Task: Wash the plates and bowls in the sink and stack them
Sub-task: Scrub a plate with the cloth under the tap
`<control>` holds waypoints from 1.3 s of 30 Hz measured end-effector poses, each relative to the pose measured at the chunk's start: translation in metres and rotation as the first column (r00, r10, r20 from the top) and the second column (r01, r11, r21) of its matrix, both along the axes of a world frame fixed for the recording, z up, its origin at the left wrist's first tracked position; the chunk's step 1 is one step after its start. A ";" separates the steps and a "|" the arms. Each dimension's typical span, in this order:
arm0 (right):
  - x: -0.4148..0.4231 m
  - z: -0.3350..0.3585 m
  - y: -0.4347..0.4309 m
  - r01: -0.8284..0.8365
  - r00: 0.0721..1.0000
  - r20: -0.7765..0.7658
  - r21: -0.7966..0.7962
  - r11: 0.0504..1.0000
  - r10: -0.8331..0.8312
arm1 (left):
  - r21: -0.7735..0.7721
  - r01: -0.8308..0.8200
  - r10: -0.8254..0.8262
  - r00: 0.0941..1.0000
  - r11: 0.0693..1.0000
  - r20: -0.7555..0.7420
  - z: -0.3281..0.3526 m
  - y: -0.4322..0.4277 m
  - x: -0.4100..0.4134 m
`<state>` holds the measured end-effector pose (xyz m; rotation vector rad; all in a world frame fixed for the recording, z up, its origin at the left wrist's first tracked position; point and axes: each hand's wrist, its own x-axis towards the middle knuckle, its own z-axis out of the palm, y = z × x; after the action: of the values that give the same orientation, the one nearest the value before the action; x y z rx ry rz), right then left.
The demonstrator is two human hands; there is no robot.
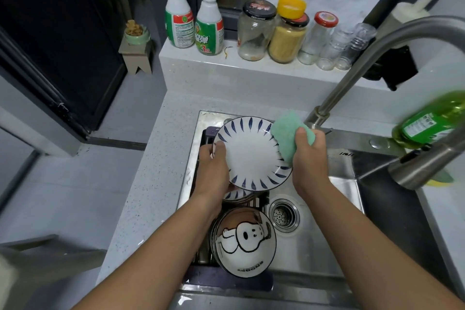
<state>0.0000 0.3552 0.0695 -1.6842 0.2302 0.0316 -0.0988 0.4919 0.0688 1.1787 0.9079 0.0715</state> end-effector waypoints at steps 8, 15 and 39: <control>-0.035 0.057 -0.038 -0.011 0.993 0.117 -0.032 0.999 0.015 | 0.124 0.087 -0.115 0.965 0.988 0.235 0.051 -0.018 -0.018; -0.077 0.111 -0.103 -0.037 0.954 0.280 -0.252 0.967 0.110 | 0.507 0.113 -0.276 0.926 0.854 0.258 0.088 -0.047 -0.034; -0.066 0.161 -0.197 -0.472 0.189 -0.003 -0.877 0.088 0.982 | 0.328 -0.058 -0.062 0.936 0.943 0.346 0.162 -0.214 -0.047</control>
<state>-0.0663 0.1585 0.2305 -2.3125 -1.5595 0.2560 -0.1461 0.2774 0.2307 1.4252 0.5871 0.4382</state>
